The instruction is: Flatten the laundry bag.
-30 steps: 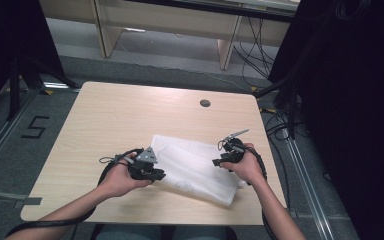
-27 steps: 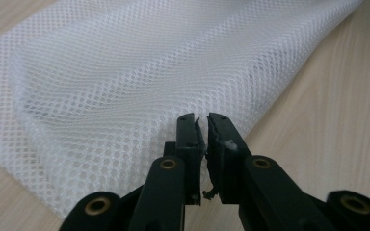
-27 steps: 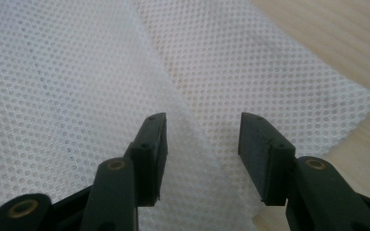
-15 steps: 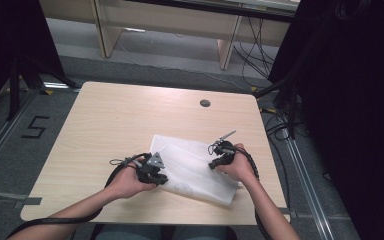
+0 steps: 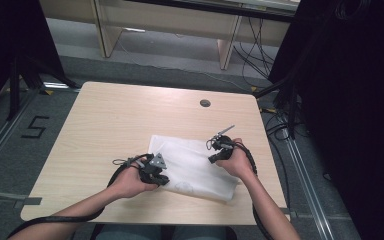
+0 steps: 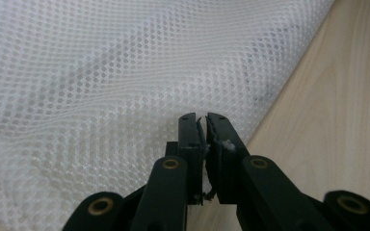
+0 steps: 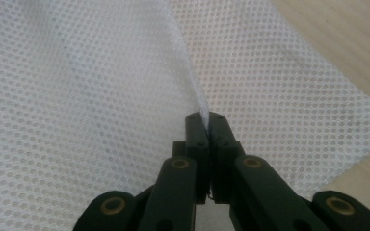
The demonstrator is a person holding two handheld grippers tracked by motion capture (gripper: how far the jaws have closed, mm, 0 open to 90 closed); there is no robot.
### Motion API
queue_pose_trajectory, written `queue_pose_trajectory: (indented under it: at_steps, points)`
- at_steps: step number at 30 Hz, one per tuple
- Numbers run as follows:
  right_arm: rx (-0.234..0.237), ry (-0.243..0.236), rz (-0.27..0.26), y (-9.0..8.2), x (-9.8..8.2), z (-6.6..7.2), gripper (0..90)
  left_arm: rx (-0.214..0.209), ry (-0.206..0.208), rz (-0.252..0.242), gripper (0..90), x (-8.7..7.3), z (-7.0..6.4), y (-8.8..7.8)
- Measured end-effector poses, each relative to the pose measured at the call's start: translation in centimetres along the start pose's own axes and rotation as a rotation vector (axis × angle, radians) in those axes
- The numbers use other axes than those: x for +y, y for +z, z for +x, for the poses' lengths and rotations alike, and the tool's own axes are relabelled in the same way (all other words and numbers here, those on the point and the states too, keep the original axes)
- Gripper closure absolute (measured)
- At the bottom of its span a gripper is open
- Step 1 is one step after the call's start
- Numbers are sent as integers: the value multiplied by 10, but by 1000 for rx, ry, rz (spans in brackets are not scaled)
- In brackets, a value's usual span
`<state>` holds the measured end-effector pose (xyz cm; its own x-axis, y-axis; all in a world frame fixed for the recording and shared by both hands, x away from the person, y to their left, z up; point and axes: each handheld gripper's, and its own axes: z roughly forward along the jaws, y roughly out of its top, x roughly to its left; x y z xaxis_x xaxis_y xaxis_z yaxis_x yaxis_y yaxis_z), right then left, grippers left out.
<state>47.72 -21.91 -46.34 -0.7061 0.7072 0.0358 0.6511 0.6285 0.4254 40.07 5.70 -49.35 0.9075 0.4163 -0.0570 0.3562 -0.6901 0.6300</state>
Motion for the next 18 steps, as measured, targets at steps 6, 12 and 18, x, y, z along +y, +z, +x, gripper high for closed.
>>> queue_pose_trajectory:
  at_steps: [6,12,18]
  points:
    - [-22,20,-35,-12,5,2,898,-5,-11,-13,843,5,-5,5]
    - [-41,10,-77,-20,11,2,899,-25,2,-25,865,8,-12,4]
    - [-41,24,-100,-28,16,5,900,-29,-7,-27,876,13,-13,5]
